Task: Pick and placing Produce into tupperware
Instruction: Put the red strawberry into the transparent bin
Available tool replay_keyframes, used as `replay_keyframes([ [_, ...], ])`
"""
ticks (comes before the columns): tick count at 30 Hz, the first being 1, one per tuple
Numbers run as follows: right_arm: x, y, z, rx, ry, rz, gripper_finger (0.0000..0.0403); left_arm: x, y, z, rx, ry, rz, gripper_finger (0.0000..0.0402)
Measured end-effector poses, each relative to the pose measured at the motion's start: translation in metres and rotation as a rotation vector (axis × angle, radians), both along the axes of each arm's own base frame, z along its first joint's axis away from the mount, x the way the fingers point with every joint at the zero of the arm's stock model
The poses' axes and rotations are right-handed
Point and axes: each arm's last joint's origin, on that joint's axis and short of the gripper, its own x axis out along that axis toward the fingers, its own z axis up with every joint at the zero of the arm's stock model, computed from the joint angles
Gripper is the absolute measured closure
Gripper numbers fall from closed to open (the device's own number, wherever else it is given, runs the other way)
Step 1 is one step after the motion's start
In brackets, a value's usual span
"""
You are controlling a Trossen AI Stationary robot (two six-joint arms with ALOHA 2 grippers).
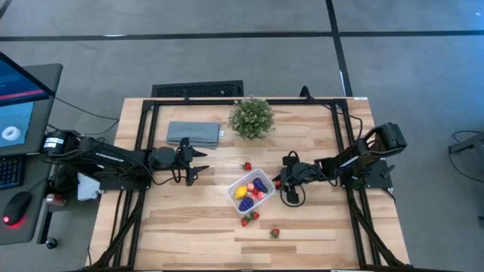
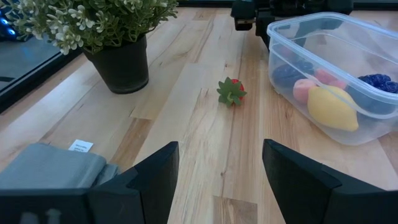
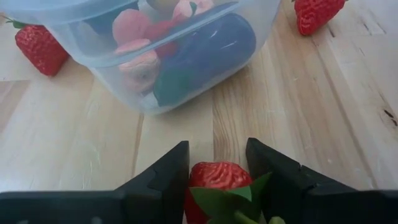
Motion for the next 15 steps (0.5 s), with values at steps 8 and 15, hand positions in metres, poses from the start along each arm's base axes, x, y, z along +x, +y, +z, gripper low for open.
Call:
replay_keyframes([
  [8,0.0,0.0,0.0,0.0,0.0,-0.001,0.0241,0.0,-0.0001,0.0,0.0,0.0,0.0,0.0178],
  [15,0.0,0.0001,0.0001,0.008,0.0,-0.002,0.0202,0.0,-0.0001,0.0,0.0,0.0,0.0,0.0178],
])
